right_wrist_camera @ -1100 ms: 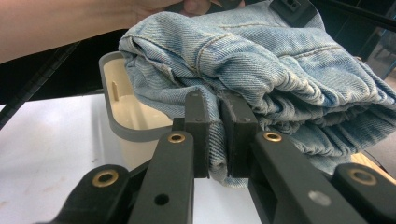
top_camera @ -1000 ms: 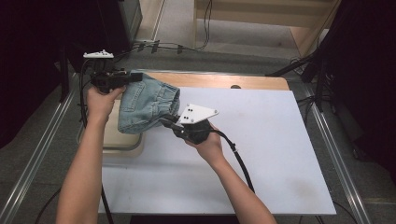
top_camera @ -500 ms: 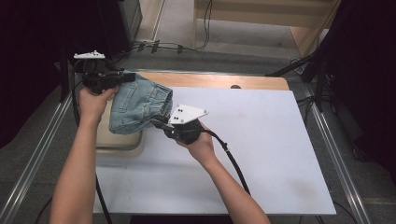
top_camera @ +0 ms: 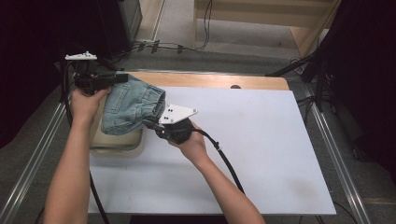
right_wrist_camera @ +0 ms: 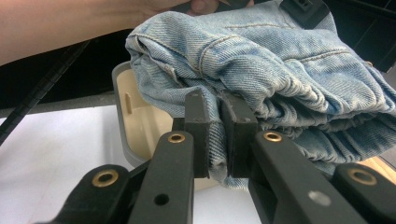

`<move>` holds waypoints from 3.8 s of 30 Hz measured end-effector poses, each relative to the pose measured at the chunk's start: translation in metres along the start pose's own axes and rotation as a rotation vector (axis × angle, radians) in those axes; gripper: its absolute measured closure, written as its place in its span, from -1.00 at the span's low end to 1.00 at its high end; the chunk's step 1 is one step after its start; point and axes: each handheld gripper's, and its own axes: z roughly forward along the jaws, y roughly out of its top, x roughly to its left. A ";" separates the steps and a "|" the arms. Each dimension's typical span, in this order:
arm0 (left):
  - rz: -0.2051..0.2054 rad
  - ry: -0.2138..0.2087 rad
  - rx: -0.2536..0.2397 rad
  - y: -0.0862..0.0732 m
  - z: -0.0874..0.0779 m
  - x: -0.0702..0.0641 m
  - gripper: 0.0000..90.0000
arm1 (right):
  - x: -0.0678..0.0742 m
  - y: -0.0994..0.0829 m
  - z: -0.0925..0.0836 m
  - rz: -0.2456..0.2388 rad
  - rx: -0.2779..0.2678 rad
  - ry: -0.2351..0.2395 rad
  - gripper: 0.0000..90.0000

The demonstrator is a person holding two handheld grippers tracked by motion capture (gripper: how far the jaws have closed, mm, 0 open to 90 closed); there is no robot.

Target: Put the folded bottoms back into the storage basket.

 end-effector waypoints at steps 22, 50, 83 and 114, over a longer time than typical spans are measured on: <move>-0.002 0.032 -0.003 -0.006 -0.022 0.020 0.68 | 0.013 0.013 0.031 -0.013 0.009 0.037 0.80; 0.008 0.094 0.035 -0.021 -0.023 0.043 0.67 | 0.020 0.012 0.067 -0.012 0.079 0.048 0.80; 0.008 0.056 0.042 -0.031 -0.014 0.035 -0.96 | 0.011 0.009 0.066 0.099 0.107 0.064 -0.79; 0.205 -0.118 -0.077 -0.037 -0.007 -0.074 -1.00 | -0.021 -0.008 -0.048 0.138 -0.008 -0.042 -1.00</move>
